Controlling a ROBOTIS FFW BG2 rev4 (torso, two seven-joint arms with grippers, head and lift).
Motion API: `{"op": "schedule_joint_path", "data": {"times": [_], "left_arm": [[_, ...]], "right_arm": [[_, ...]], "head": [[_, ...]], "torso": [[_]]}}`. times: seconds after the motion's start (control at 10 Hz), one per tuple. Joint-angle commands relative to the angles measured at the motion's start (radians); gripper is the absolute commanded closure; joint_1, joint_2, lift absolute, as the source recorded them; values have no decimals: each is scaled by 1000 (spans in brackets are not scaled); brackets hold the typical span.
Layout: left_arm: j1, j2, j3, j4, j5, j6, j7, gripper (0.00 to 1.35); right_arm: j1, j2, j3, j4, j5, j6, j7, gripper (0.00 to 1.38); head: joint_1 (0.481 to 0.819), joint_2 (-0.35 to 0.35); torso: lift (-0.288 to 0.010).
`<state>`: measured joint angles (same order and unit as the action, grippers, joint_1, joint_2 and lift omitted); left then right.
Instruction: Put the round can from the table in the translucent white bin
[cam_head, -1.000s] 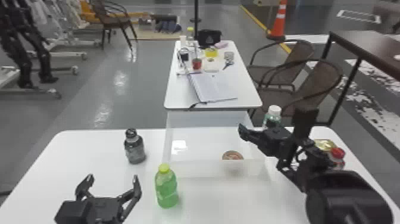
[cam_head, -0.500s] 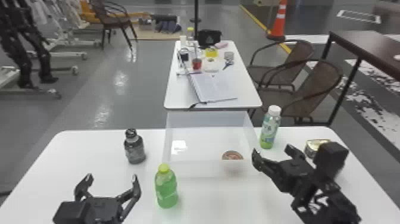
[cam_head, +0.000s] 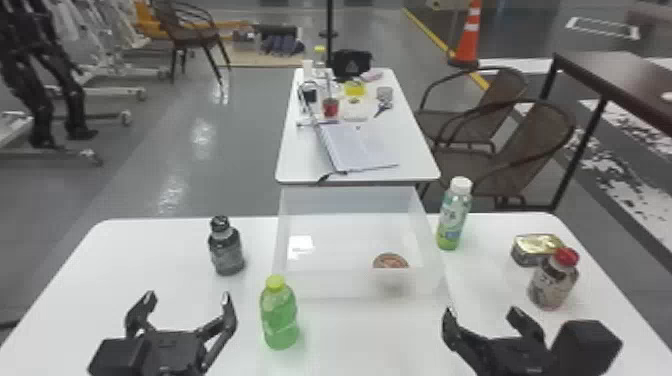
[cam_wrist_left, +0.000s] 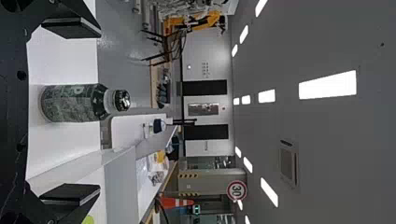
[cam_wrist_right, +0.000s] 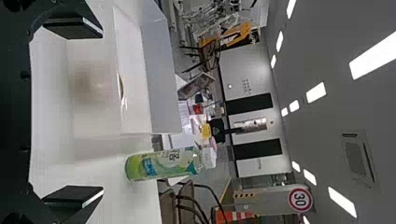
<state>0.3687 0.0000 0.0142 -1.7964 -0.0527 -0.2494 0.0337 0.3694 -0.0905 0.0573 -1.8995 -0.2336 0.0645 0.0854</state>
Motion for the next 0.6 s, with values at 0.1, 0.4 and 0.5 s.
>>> {"op": "schedule_joint_path", "data": {"times": [0.1, 0.4, 0.5], "left_arm": [[16, -3, 6, -8, -1, 2, 0, 131], [16, -3, 4, -11, -3, 7, -2, 131], [16, -3, 3, -11, -3, 9, -2, 131]], "right_arm": [[63, 5, 1, -12, 37, -63, -41, 116], [80, 41, 3, 2, 69, -118, -92, 116], [80, 41, 3, 2, 77, -120, -93, 116]], "head": [[549, 0], [549, 0], [549, 0]], "torso": [[-100], [-100], [-100]]}}
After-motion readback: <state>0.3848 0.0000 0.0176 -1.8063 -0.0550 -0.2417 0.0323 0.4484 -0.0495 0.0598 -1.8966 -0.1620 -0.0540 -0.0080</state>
